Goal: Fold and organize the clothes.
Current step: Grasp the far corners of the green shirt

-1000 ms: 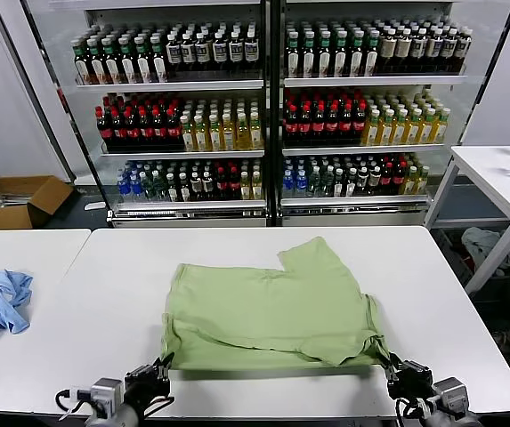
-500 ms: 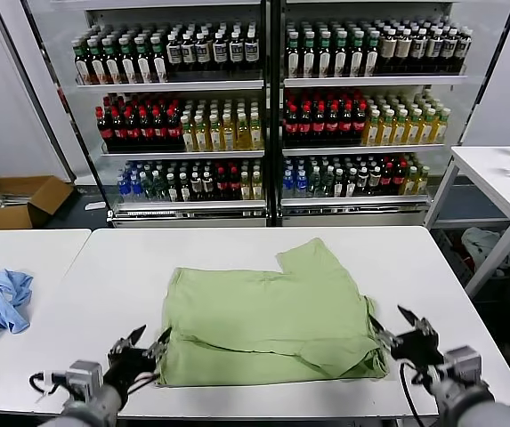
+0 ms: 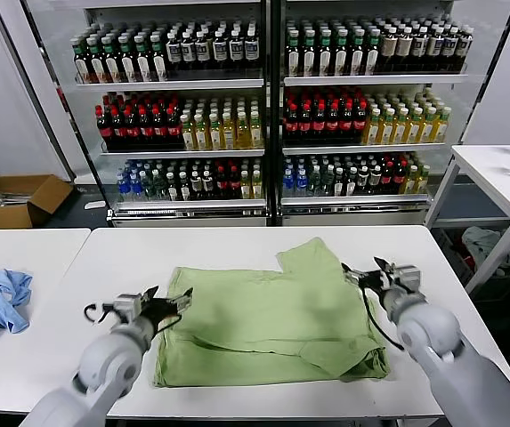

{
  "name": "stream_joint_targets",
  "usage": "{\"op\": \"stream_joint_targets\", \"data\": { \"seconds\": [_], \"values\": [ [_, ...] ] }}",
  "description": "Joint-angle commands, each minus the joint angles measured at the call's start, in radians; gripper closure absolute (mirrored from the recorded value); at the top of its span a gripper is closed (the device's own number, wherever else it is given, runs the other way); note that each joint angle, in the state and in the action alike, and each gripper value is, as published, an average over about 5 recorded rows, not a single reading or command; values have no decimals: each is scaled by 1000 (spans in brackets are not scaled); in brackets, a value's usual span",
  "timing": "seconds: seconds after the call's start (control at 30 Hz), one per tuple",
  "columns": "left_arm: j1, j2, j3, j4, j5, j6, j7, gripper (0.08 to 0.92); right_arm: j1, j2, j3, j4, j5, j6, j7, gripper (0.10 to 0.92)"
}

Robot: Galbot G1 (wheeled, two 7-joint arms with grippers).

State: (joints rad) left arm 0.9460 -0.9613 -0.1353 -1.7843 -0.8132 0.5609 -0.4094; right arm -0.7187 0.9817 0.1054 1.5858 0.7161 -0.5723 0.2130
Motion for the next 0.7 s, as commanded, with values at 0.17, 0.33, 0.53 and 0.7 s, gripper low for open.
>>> {"op": "stream_joint_targets", "data": {
  "seconds": [0.17,0.33,0.53,0.7],
  "values": [
    [-339,-43,213,389,13,8,-11,177,324,168,-214,-457,7,-9,-29,203],
    [-322,-42,206,382,-22,15,-10,177,324,199,-224,-520,-11,-8,-42,203],
    [-305,-41,191,381,-82,16,-7,240,319,223,-229,-550,-8,-8,-71,245],
    [-279,-33,173,367,-125,17,-2,377,305,215,-234,-531,3,-8,-84,389]
  ]
}}
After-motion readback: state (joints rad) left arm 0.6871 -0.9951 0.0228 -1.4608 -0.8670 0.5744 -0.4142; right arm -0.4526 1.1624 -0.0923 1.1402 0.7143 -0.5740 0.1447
